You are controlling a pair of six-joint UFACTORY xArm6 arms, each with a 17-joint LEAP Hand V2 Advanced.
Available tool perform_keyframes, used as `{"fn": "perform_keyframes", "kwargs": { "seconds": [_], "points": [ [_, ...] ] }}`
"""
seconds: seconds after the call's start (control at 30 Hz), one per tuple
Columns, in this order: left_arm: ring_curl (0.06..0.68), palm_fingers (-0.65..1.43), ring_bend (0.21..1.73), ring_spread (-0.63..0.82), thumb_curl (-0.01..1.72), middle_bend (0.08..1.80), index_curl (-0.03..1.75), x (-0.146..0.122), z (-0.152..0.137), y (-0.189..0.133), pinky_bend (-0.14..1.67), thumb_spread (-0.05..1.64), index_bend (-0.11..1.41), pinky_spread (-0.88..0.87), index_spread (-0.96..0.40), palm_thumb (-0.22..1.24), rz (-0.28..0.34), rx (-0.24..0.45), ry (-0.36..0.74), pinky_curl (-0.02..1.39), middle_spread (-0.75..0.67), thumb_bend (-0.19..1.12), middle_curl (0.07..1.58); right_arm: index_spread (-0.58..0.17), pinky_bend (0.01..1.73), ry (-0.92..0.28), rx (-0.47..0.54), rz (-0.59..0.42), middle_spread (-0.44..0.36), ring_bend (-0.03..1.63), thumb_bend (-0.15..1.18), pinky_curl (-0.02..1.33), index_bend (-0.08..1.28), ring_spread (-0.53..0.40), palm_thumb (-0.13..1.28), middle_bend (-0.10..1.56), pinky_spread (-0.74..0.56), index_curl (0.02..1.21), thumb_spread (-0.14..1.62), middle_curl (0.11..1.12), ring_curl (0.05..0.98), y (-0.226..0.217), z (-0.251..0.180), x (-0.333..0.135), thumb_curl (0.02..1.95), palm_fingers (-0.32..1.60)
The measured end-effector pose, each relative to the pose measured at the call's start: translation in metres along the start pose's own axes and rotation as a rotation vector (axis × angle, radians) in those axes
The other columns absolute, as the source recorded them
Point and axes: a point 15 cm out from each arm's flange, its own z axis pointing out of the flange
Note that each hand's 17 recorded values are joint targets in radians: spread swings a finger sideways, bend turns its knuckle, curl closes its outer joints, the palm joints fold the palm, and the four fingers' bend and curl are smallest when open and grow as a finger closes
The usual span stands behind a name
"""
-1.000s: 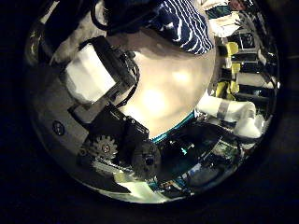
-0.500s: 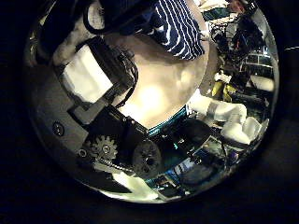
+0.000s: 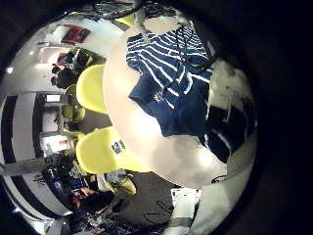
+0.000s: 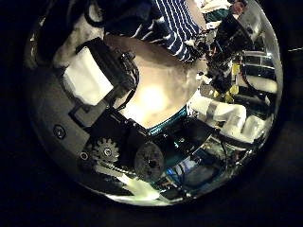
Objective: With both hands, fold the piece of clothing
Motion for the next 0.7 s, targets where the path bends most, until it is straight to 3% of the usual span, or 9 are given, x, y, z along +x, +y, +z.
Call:
{"fn": "perform_keyframes", "kwargs": {
  "seconds": [0.1, 0.17, 0.27, 0.47, 0.57, 0.7],
  "points": [
    [0.506, 0.87, 1.43, -0.46, 0.48, 0.80, 1.20, -0.001, -0.002, 0.001, 1.31, 1.30, 0.17, -0.60, -0.67, 0.86, 0.002, 0.003, -0.001, 0.61, -0.62, -0.01, 1.23, -0.353, 1.05, 0.023, 0.005, 0.018, -0.257, 1.08, 0.04, 0.05, 0.25, -0.264, 0.69, 0.66, -0.27, 0.40, 1.06, 0.52, 0.320, -0.002, -0.001, 0.003, 0.40, 1.05],
    [0.507, 0.87, 1.43, -0.46, 0.49, 0.80, 1.24, -0.003, -0.004, 0.001, 1.32, 1.30, 0.17, -0.60, -0.67, 0.86, 0.001, 0.003, 0.001, 0.61, -0.62, -0.01, 1.23, -0.393, 1.10, 0.029, 0.038, 0.023, -0.289, 1.10, 0.04, 0.10, 0.35, -0.271, 0.76, 0.75, -0.32, 0.47, 1.06, 0.58, 0.365, -0.009, -0.004, 0.004, 0.41, 1.17],
    [0.507, 0.86, 1.43, -0.46, 0.49, 0.80, 1.28, -0.005, -0.007, 0.003, 1.32, 1.30, 0.17, -0.60, -0.66, 0.86, -0.003, 0.006, 0.001, 0.61, -0.63, -0.01, 1.23, -0.415, 1.21, 0.037, 0.097, 0.030, -0.275, 1.15, 0.06, 0.15, 0.53, -0.265, 0.83, 0.85, -0.31, 0.56, 1.08, 0.64, 0.408, -0.015, -0.017, 0.008, 0.44, 1.27],
    [0.508, 0.85, 1.44, -0.46, 0.49, 0.80, 1.35, -0.005, -0.010, 0.014, 1.33, 1.30, 0.16, -0.60, -0.65, 0.85, 0.024, -0.006, 0.003, 0.61, -0.64, -0.01, 1.24, -0.400, 1.41, 0.036, 0.187, 0.068, -0.245, 1.31, 0.08, 0.24, 0.88, -0.255, 0.94, 1.08, -0.25, 0.76, 1.13, 0.78, 0.512, -0.006, -0.046, 0.024, 0.51, 1.15],
    [0.509, 0.85, 1.44, -0.46, 0.49, 0.80, 1.38, -0.004, -0.011, 0.028, 1.33, 1.30, 0.16, -0.60, -0.63, 0.84, 0.047, -0.027, 0.006, 0.61, -0.64, -0.01, 1.24, -0.386, 1.47, 0.040, 0.235, 0.079, -0.235, 1.35, 0.07, 0.28, 0.93, -0.252, 0.95, 1.14, -0.23, 0.80, 1.15, 0.81, 0.547, 0.007, -0.065, 0.033, 0.53, 1.10],
    [0.511, 0.84, 1.45, -0.46, 0.49, 0.81, 1.42, -0.002, -0.018, 0.048, 1.34, 1.30, 0.15, -0.60, -0.61, 0.83, 0.076, -0.039, 0.014, 0.60, -0.65, -0.01, 1.24, -0.368, 1.53, 0.033, 0.218, 0.063, -0.222, 1.39, 0.06, 0.32, 0.99, -0.246, 0.96, 1.19, -0.20, 0.85, 1.17, 0.85, 0.593, 0.038, -0.078, 0.035, 0.56, 1.05]
  ]
}}
